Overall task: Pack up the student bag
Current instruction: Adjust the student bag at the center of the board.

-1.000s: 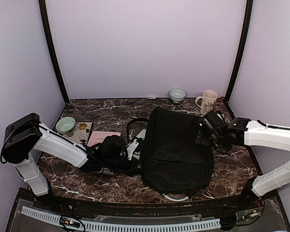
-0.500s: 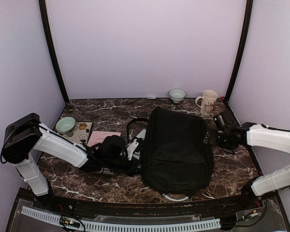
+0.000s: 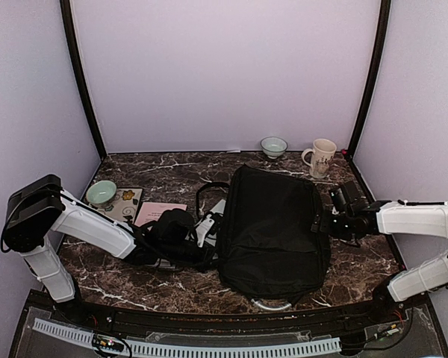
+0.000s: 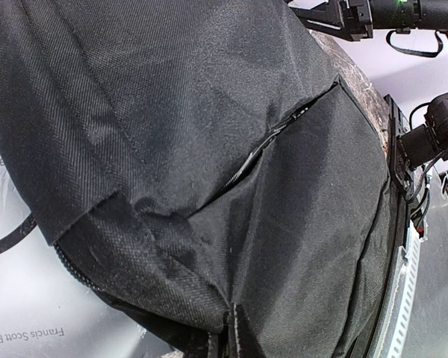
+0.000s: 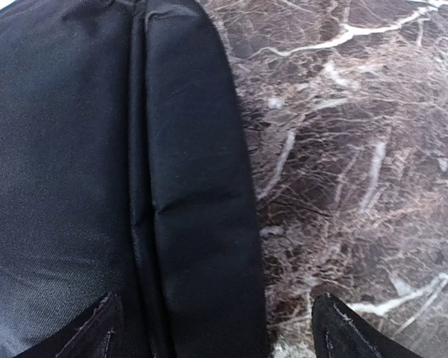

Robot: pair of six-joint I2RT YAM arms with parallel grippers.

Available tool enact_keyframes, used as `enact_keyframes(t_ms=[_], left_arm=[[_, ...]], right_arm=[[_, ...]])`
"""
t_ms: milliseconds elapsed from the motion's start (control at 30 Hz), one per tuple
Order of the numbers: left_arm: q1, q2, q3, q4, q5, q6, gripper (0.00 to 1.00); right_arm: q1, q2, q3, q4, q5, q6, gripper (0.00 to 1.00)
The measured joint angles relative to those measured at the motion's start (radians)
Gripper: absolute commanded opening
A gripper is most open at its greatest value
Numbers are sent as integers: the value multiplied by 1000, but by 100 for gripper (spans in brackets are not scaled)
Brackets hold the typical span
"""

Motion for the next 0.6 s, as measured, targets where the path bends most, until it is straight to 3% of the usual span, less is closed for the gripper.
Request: enact_keyframes(t_ms=[133, 400, 433, 600], left_arm=[[0, 0, 0, 0, 0, 0, 0], [-2, 0, 0, 0, 0, 0, 0], [-3, 0, 0, 1, 0, 0, 0], [-4, 0, 6, -16, 1, 0, 0]], right_arm=[[0, 26, -18, 55, -21, 7, 77], [-7, 53, -70, 212, -79, 14, 4], [-6, 48, -78, 231, -90, 19, 0], [-7, -25, -130, 259, -112, 31, 0]])
